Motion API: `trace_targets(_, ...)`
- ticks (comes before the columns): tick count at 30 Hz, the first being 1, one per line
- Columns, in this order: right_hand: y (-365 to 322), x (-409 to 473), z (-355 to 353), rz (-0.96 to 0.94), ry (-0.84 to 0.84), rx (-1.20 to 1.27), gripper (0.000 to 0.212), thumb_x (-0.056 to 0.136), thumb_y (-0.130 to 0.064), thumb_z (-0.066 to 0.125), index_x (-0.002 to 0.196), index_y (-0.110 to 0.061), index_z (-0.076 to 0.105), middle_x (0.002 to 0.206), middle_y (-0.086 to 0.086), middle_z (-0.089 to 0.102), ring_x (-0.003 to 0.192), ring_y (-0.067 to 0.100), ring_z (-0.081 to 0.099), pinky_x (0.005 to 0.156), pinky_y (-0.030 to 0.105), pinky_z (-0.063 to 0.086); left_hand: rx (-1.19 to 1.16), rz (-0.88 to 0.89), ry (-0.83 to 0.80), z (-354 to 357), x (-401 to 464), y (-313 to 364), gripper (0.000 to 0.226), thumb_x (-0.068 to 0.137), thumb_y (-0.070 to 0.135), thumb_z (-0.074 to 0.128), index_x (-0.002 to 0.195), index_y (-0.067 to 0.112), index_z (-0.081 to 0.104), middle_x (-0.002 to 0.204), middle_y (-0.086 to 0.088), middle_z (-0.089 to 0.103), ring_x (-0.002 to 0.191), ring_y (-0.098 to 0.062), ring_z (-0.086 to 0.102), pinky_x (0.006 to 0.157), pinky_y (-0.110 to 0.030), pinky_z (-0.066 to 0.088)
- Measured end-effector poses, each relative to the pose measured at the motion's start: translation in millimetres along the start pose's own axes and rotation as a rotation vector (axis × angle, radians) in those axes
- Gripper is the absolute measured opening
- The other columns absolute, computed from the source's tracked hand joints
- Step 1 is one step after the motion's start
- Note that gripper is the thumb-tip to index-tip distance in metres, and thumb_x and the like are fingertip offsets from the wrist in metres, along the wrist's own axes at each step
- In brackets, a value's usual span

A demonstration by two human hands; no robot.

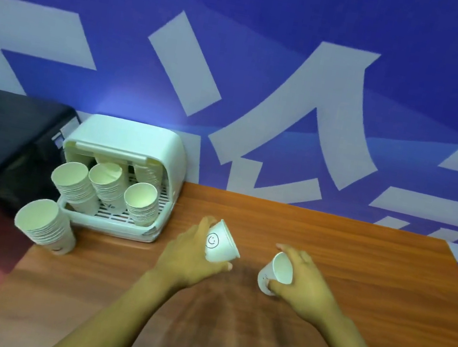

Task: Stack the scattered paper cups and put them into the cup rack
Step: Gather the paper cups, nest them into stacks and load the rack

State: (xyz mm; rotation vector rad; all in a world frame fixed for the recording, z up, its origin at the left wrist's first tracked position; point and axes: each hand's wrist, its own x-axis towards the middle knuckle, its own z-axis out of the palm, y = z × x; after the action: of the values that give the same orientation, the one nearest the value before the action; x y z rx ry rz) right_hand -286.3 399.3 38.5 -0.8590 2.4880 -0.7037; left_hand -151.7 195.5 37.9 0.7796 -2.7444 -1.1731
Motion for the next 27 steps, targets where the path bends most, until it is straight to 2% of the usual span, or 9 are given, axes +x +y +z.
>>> trace_targets(2,-13,2,7,-0.014,-0.018,-0.021,0.073,0.074,-0.032,0.073,0.138,-0.031,0.038,0.129,-0.007,0.041,0.120,0.014,0.045,0.098,0.026,0.038,-0.024,-0.037,0.039,-9,-4,-14,0.074,0.057,0.072,0.065,0.119,0.041,0.037,0.111,0.013,0.057,0.103,-0.019,0.056,0.090,-0.040,0.047)
trace_targets(4,-23,7,8,-0.040,-0.029,-0.038,0.072,0.074,-0.031,0.073,0.138,-0.031,0.039,0.129,-0.007,0.042,0.119,0.014,0.045,0.096,0.023,0.037,0.101,-0.045,0.081,-15,-10,-25,0.085,0.054,0.081,0.052,0.126,0.038,0.038,0.119,0.011,0.052,0.112,-0.020,0.049,0.099,-0.041,0.041)
trace_targets(7,-37,17,9,-0.084,-0.033,-0.008,0.070,0.075,-0.028,0.073,0.137,-0.032,0.040,0.128,-0.009,0.041,0.116,0.011,0.044,0.097,0.023,0.037,0.197,-0.096,0.165,-25,-17,-35,0.085,0.060,0.069,0.058,0.134,0.034,0.035,0.124,0.008,0.038,0.120,-0.020,0.037,0.101,-0.036,0.030)
trace_targets(10,-45,28,14,-0.114,-0.041,0.028,0.071,0.075,-0.029,0.074,0.137,-0.032,0.040,0.128,-0.010,0.041,0.115,0.010,0.044,0.099,0.025,0.037,0.235,-0.121,0.222,-40,-15,-46,0.078,0.065,0.056,0.065,0.132,0.031,0.035,0.122,0.007,0.039,0.120,-0.020,0.042,0.102,-0.038,0.029)
trace_targets(13,-44,34,23,-0.114,-0.073,0.035,0.071,0.076,-0.031,0.074,0.137,-0.034,0.038,0.127,-0.011,0.040,0.113,0.008,0.043,0.095,0.022,0.036,0.241,-0.127,0.259,-59,-9,-57,0.073,0.063,0.048,0.067,0.128,0.031,0.037,0.120,0.006,0.046,0.115,-0.020,0.049,0.099,-0.039,0.036)
trace_targets(16,-40,34,29,-0.069,-0.089,0.016,0.072,0.075,-0.032,0.074,0.138,-0.034,0.038,0.124,-0.011,0.042,0.109,0.007,0.044,0.089,0.019,0.035,0.173,-0.088,0.323,-82,-1,-68,0.064,0.060,0.043,0.071,0.116,0.032,0.043,0.112,0.007,0.055,0.104,-0.022,0.055,0.085,-0.038,0.047)
trace_targets(18,-40,33,30,-0.032,-0.096,0.016,0.072,0.075,-0.033,0.074,0.138,-0.033,0.039,0.122,-0.010,0.042,0.108,0.008,0.045,0.087,0.020,0.035,0.031,-0.066,0.328,-99,5,-75,0.061,0.062,0.035,0.077,0.112,0.033,0.042,0.111,0.010,0.055,0.102,-0.016,0.055,0.082,-0.035,0.047)
trace_targets(21,-48,37,28,0.001,-0.052,0.012,0.071,0.075,-0.035,0.074,0.137,-0.034,0.039,0.122,-0.011,0.043,0.108,0.009,0.046,0.087,0.022,0.037,-0.103,-0.033,0.342,-123,16,-86,0.069,0.064,0.026,0.080,0.117,0.035,0.038,0.116,0.011,0.051,0.106,-0.014,0.053,0.084,-0.031,0.044)
trace_targets(27,-95,39,45,0.083,0.064,0.078,0.074,0.076,-0.034,0.074,0.138,-0.031,0.033,0.126,-0.008,0.041,0.105,0.012,0.044,0.087,0.025,0.036,-0.152,0.008,0.360,-152,41,-113,0.075,0.069,0.032,0.082,0.128,0.022,0.037,0.121,0.004,0.050,0.106,-0.016,0.049,0.082,-0.028,0.039)
